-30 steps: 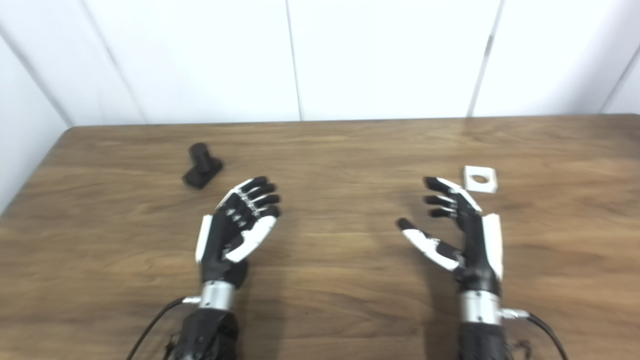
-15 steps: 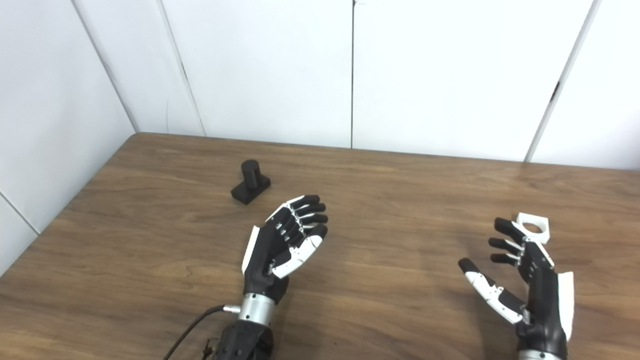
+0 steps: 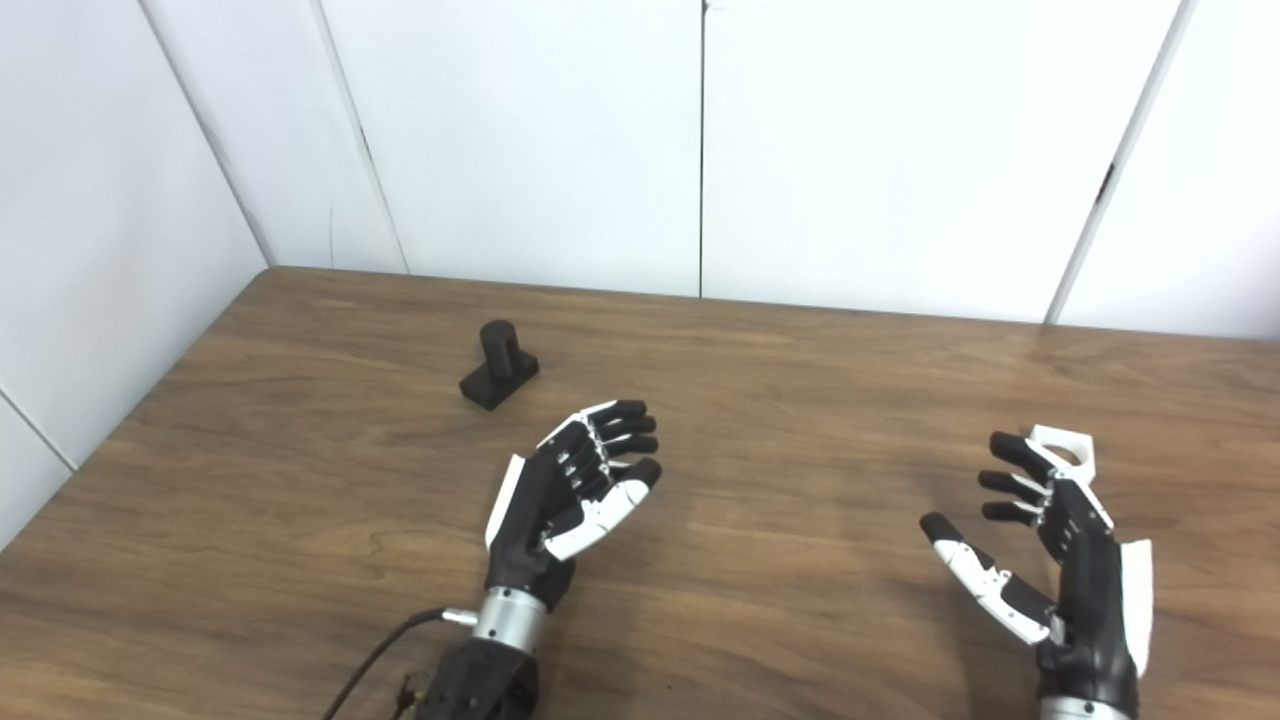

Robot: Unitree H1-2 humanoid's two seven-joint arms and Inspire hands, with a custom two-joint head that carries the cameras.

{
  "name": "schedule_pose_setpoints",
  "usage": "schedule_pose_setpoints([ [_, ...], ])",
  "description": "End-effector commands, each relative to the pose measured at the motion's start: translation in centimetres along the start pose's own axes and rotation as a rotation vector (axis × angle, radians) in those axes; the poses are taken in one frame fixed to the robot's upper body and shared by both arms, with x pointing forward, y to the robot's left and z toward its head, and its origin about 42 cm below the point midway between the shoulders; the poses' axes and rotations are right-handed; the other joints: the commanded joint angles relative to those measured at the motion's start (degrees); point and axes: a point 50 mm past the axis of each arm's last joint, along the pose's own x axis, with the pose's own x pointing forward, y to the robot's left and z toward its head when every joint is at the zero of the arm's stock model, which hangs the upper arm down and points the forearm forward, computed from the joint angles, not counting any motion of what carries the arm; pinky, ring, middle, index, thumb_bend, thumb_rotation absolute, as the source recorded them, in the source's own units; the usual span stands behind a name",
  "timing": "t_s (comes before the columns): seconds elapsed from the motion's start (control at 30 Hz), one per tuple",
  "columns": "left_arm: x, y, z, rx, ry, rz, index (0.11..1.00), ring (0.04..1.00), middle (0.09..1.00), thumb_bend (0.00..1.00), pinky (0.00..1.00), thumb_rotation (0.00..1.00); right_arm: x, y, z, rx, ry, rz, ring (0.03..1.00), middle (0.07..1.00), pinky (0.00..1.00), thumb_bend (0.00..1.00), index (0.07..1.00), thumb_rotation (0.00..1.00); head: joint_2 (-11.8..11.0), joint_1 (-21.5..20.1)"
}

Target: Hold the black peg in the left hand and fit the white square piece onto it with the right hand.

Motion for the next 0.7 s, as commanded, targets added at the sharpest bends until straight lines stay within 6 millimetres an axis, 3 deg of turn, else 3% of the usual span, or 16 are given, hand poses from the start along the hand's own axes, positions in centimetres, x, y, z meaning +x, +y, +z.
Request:
schedule_pose_setpoints([
  [0.0,1.5,1.0,2.3,0.06,-0.067,-0.015,0.699,0.691,0.719,0.58,0.53,0.2,0.0,-0.6,-0.4,-0.007,-0.015,0.001,0.674,0.754,0.57,0.6,0.727,0.17,0.0,0.0],
  [0.13,2.1,2.3,3.4,0.213,-0.069,-0.031,0.663,0.683,0.702,0.55,0.54,0.15,0.1,-0.7,-0.2,-0.014,-0.014,0.004,0.676,0.754,0.56,0.6,0.728,0.17,0.0,0.1],
  [0.33,2.7,3.1,4.3,0.323,-0.09,-0.039,0.658,0.66,0.686,0.61,0.56,0.05,0.4,-0.9,-0.3,-0.008,-0.026,0.008,0.675,0.757,0.56,0.6,0.727,0.17,0.0,0.4],
  [0.67,3.4,3.8,5.7,0.469,-0.121,0.035,0.642,0.658,0.677,0.64,0.56,0.08,0.7,-1.1,-0.3,-0.013,-0.029,0.01,0.679,0.763,0.56,0.6,0.729,0.17,-0.2,0.6],
])
